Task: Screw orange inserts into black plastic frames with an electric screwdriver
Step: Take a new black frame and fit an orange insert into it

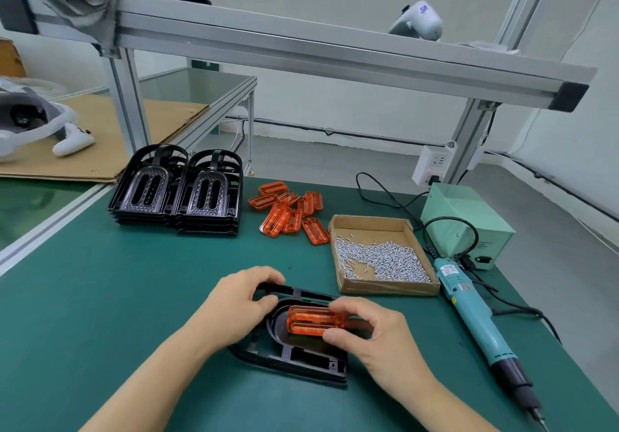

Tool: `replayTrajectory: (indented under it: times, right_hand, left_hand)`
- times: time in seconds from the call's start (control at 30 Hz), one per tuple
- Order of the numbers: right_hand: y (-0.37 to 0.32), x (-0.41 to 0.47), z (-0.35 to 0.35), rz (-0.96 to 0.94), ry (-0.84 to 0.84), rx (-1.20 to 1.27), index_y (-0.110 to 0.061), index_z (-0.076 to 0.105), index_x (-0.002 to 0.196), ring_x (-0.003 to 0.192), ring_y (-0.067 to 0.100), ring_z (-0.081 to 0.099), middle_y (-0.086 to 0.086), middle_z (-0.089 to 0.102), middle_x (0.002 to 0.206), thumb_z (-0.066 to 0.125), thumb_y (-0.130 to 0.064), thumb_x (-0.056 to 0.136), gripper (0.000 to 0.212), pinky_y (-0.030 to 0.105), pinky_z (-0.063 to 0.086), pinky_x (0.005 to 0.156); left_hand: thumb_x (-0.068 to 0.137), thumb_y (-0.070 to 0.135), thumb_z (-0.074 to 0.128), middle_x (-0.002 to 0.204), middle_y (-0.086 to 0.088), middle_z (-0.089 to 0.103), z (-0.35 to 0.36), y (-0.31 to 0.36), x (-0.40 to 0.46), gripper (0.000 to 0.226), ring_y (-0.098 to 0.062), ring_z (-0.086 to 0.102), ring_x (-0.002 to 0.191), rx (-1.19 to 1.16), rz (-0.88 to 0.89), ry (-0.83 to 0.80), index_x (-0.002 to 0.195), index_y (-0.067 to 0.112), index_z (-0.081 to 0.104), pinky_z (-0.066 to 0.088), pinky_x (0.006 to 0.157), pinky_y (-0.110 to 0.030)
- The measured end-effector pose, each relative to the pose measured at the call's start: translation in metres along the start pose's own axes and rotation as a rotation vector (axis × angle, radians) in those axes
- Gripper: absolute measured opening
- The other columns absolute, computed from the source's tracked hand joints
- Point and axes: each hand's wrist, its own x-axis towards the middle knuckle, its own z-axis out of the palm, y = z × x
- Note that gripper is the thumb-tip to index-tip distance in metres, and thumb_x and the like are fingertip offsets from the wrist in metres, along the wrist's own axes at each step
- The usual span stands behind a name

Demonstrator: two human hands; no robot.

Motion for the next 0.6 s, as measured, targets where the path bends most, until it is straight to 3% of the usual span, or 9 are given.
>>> replayTrajectory:
  times: [0.03,0.13,0.27,0.37,0.5,0.6]
  right_hand:
    - [0.001,-0.001,0.002,-0.003,0.002,-0.012,-0.032,0.073,0.094,0.095,0.001,0.066,-0.019,0.071,0.099,0.085,-0.02,0.071,0.028,0.013,0.045,0.087]
    - [-0.001,-0.002,0.002,-0.026,-0.004,-0.126,-0.038,0.072,0.094,0.099,-0.004,0.062,-0.021,0.07,0.1,0.085,-0.024,0.072,0.029,0.011,0.041,0.09]
    - [-0.005,-0.003,0.0,-0.032,-0.026,-0.365,-0.035,0.072,0.106,0.101,-0.006,0.054,-0.024,0.063,0.099,0.081,-0.041,0.074,0.033,0.011,0.037,0.091]
    - [-0.009,0.0,-0.005,-0.047,-0.074,-0.449,-0.033,0.07,0.113,0.104,-0.008,0.047,-0.035,0.055,0.098,0.078,-0.044,0.075,0.04,0.008,0.034,0.09]
    - [-0.018,0.009,-0.009,-0.03,-0.18,-0.522,-0.031,0.066,0.12,0.105,0.002,0.047,-0.024,0.059,0.109,0.077,-0.044,0.077,0.046,0.024,0.037,0.096]
    - [-0.023,0.016,-0.007,-0.05,-0.233,-0.571,-0.029,0.066,0.121,0.106,0.005,0.048,-0.017,0.06,0.114,0.077,-0.042,0.077,0.047,0.026,0.038,0.096]
  left_hand:
    - [0.091,0.02,0.057,0.102,0.021,0.062,0.002,-0.002,-0.002,0.025,0.006,0.052,0.071,0.024,-0.004,0.002,0.109,0.037,0.059,0.038,0.07,-0.01]
    - [0.093,0.022,0.056,0.114,0.02,0.06,0.008,-0.004,-0.004,0.027,0.0,0.051,0.088,0.047,-0.026,0.061,0.117,0.033,0.061,0.04,0.086,-0.022]
    - [0.093,0.021,0.055,0.107,0.019,0.061,0.014,-0.006,-0.007,0.026,-0.001,0.048,0.082,0.022,-0.039,0.11,0.115,0.034,0.062,0.037,0.079,-0.024]
    - [0.093,0.021,0.054,0.109,0.016,0.062,0.015,-0.006,-0.008,0.026,-0.008,0.05,0.093,0.024,-0.05,0.128,0.115,0.034,0.062,0.04,0.088,-0.028]
    - [0.094,0.025,0.053,0.12,0.021,0.055,0.019,-0.003,-0.01,0.027,-0.006,0.043,0.116,0.168,0.028,0.182,0.118,0.033,0.06,0.025,0.102,-0.027]
    - [0.091,0.032,0.057,0.122,0.024,0.054,0.021,0.0,-0.011,0.027,-0.002,0.043,0.118,0.192,0.097,0.124,0.118,0.035,0.06,0.025,0.107,-0.028]
